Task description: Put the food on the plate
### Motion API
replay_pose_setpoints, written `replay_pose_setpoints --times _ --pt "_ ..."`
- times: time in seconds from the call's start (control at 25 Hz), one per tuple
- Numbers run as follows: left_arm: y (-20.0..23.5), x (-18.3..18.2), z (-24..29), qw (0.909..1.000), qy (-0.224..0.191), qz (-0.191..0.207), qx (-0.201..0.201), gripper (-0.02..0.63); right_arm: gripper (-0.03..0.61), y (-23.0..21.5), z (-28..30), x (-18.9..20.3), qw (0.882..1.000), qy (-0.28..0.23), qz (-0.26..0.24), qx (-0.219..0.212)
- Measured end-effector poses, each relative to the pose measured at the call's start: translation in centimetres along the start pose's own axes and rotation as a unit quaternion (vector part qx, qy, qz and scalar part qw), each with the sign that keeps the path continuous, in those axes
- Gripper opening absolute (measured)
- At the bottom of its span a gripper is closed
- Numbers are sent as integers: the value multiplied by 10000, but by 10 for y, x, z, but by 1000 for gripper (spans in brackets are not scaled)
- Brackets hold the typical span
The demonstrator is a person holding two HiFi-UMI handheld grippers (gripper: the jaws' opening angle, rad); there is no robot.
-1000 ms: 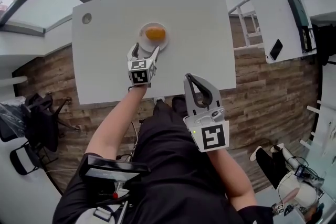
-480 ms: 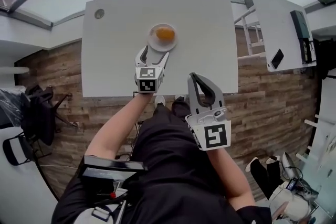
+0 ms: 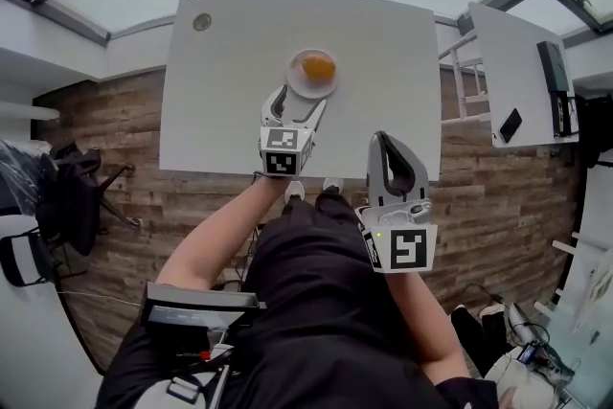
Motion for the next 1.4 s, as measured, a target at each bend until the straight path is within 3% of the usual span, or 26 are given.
replay_pose_setpoints --times 0.12,0.2,0.32,0.36,0.44,0.48,0.76,1.04,1.2,1.4 --pt "-7 -9 -10 9998 -162 68 22 371 8 5 -1 -1 9999 -9 -110 -130" --pt "-12 -18 -21 9996 -239 22 120 253 8 10 0 -1 9997 -31 -122 -215" --pt "-23 -32 -37 9984 -380 -89 411 227 8 8 3 -3 9996 -99 -89 -268" --pt "-25 -34 -43 9977 -480 -86 463 190 8 6 3 -5 9995 -130 -77 -269" --pt "-25 -37 -56 9971 -621 -56 442 49 8 2 2 -9 9994 -219 -28 -275" --pt "-25 -40 -62 9969 -663 -45 424 19 8 1 1 -10 9993 -266 2 -282" --pt "-48 -65 -92 9933 -986 -157 581 12 8 -2 1 -11 9985 -335 69 -417" --pt "-71 -74 -128 9881 -1467 36 465 6 8 7 1 -17 9956 -488 246 -766" --pt "-92 -78 -148 9766 -2006 579 512 6 8 8 7 -19 9948 -541 282 -818" --pt "-94 -86 -155 9766 -2063 436 420 6 8 8 13 -20 9938 -588 313 -894"
Point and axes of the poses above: the fingertips, and each gripper's own axes: z forward along the fingers, y to its left, x out of its underside, the point moved 5 cm from there along -z, backward along the fingers, and after that the axes turned 14 degrees about -z, right-handed, at the moved point
